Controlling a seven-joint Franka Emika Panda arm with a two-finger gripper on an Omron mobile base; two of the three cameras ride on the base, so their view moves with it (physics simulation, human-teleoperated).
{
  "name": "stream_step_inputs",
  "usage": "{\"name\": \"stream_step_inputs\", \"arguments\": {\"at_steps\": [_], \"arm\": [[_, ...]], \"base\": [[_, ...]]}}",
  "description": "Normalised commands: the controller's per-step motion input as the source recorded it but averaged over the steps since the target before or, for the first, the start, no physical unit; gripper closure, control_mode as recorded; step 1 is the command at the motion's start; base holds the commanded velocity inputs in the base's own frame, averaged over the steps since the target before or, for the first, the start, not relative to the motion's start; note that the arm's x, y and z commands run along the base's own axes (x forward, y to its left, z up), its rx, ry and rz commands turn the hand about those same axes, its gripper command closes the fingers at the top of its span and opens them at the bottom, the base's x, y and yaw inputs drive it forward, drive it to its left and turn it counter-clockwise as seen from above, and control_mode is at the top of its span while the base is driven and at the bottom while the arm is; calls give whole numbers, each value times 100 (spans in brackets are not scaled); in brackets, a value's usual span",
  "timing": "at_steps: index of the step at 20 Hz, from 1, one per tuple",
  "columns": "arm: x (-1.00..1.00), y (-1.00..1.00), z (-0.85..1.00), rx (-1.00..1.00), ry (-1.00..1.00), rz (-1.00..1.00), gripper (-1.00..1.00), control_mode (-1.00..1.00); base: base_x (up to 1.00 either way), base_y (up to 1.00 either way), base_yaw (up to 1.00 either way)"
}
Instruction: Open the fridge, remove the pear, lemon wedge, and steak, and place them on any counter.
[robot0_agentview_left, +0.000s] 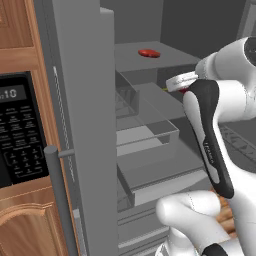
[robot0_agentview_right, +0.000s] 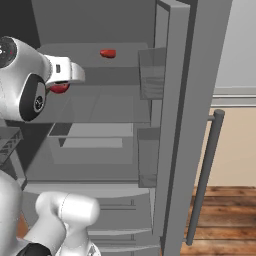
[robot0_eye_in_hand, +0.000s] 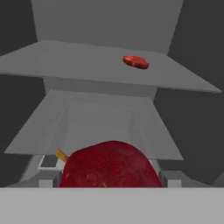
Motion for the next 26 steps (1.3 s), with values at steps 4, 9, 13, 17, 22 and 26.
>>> {"name": "stream_step_inputs", "arguments": {"at_steps": [4, 9, 13, 17, 22, 26], "arm": [[0, 0, 0, 0, 0, 0, 100, 100], [0, 0, 0, 0, 0, 0, 100, 100], [0, 0, 0, 0, 0, 0, 100, 100], [0, 0, 0, 0, 0, 0, 100, 100], [0, 0, 0, 0, 0, 0, 100, 100], [0, 0, 0, 0, 0, 0, 100, 100]], "base": [[-11, -19, 0], [-52, -69, 9], [-73, -96, 39], [-100, -39, 41], [-100, 10, 27], [-100, 0, 30]]}}
